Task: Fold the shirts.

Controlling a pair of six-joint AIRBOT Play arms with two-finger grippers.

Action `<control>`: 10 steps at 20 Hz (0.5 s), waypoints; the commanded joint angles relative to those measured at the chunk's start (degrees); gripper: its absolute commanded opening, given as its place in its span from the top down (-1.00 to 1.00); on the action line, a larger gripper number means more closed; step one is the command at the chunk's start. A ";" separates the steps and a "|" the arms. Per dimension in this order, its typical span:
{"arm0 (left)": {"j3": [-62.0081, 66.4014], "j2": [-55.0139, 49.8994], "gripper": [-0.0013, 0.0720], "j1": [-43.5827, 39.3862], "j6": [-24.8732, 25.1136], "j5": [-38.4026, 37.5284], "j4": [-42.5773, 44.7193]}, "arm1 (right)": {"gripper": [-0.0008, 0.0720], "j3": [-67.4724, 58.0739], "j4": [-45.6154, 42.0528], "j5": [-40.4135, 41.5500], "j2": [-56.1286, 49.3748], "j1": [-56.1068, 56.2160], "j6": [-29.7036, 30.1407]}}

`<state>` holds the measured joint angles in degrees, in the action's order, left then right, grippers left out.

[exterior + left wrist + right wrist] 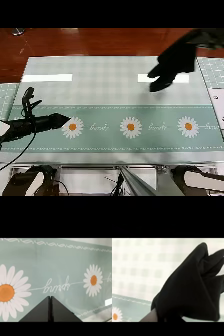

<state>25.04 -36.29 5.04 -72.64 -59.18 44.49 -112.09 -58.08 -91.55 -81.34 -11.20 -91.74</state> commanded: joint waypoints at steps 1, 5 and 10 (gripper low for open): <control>-0.02 -0.04 0.90 0.04 0.00 -1.90 0.04 | 0.89 -1.33 -1.16 -11.47 2.84 -13.84 -0.98; -0.02 -0.04 0.90 0.04 0.00 -1.86 0.04 | 0.89 3.28 -9.79 -14.80 8.70 -25.79 -1.42; -0.04 -0.04 0.90 0.04 0.00 -1.20 0.04 | 0.89 27.06 -23.12 -14.80 22.14 -39.30 0.09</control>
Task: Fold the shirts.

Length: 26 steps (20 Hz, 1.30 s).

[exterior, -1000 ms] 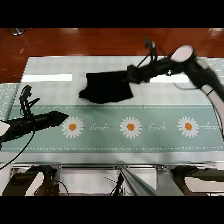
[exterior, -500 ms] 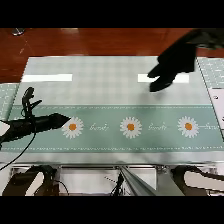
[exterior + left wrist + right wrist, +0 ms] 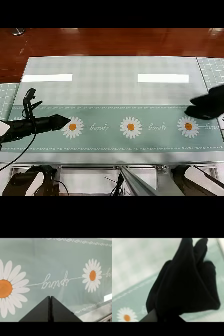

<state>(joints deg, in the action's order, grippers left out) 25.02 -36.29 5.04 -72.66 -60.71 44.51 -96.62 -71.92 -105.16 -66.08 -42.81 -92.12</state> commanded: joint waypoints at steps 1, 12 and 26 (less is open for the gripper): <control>-0.02 -0.04 0.90 0.04 0.02 0.72 0.02 | 0.89 15.91 -13.40 -1.16 9.90 -10.03 -0.52; 0.83 -0.13 0.89 2.45 0.00 7.34 3.74 | -0.62 28.13 -24.35 2.27 21.00 -14.10 -7.26; 45.20 -30.56 0.90 -23.32 -6.25 0.92 19.85 | 0.89 22.84 -21.70 35.74 0.72 58.23 -9.49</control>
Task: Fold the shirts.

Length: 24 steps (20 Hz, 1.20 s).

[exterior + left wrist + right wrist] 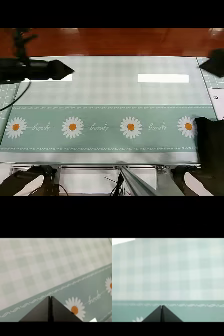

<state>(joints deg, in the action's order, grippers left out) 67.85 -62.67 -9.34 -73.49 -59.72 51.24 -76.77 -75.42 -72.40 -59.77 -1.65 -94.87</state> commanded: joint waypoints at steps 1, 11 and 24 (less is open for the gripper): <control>-0.09 -4.74 0.90 -10.29 -8.81 0.22 19.37 | 0.89 5.18 -22.14 2.67 -8.00 19.45 -9.97; -7.41 -5.35 0.89 -5.20 -12.74 -0.76 27.17 | 0.89 8.52 -23.63 0.70 -14.21 18.14 -14.53; -7.43 -5.62 0.89 -5.31 -12.74 -0.74 27.17 | 0.89 8.52 -23.69 0.83 -14.23 18.14 -14.53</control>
